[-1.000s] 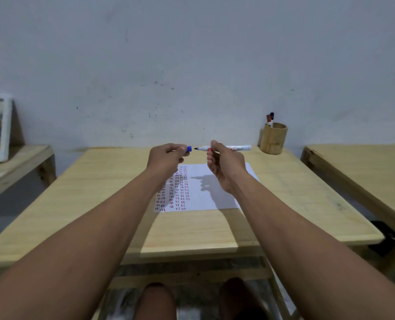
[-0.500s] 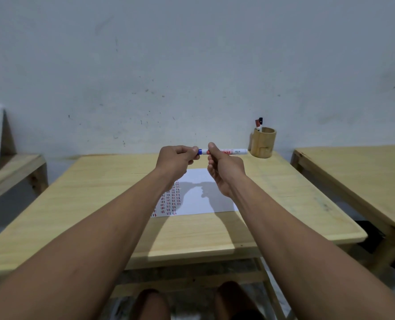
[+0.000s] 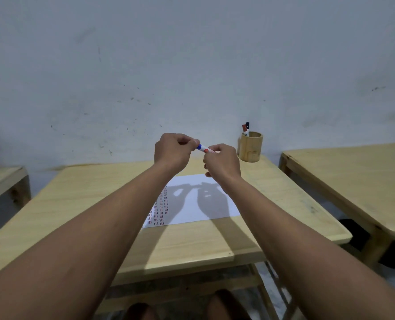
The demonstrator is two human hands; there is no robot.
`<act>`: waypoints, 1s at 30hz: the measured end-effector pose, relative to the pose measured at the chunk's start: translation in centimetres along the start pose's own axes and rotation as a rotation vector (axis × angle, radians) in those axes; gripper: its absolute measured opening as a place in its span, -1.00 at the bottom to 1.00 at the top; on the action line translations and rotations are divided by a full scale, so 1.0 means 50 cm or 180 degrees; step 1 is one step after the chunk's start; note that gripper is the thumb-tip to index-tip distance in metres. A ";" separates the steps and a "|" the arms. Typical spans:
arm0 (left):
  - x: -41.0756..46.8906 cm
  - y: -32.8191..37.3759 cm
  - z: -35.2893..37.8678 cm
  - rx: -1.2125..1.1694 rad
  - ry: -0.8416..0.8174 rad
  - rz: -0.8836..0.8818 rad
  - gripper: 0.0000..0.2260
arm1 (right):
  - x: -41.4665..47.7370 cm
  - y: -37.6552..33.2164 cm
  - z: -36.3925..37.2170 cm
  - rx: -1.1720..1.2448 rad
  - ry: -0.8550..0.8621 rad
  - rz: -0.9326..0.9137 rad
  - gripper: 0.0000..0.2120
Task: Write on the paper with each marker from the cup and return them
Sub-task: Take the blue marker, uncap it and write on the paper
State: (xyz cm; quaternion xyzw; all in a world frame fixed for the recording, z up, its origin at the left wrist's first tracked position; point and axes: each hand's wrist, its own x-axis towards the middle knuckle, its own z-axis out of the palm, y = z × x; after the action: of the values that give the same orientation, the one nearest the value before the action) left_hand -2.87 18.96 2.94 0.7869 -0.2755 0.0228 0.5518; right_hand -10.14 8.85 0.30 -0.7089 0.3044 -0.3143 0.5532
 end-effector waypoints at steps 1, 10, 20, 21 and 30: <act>0.009 0.006 0.003 0.0061 -0.0069 0.0048 -0.86 | 0.006 0.000 -0.010 -0.0178 -0.0023 -0.0101 -0.86; 0.082 0.020 0.125 -0.0032 -0.0274 0.0036 -0.62 | 0.127 0.031 -0.118 -0.0511 0.0203 -0.0292 -0.84; 0.152 -0.064 0.355 0.1165 -0.1005 0.0428 -0.57 | 0.328 0.023 -0.221 -0.0732 0.0655 -0.0546 -0.85; 0.163 -0.066 0.377 0.1147 -0.1026 0.0431 -0.53 | 0.348 0.021 -0.226 -0.0750 0.0712 -0.0585 -0.89; 0.248 -0.071 0.510 0.0451 -0.0930 0.0354 -0.46 | 0.480 0.029 -0.250 -0.1159 0.0945 -0.0836 -0.93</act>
State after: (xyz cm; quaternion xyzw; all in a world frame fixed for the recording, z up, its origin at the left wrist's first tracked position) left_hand 2.41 -7.72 -5.81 0.8023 -0.3936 -0.0421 0.4469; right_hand -5.20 -17.56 3.86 -0.7763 0.3391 -0.4240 0.3203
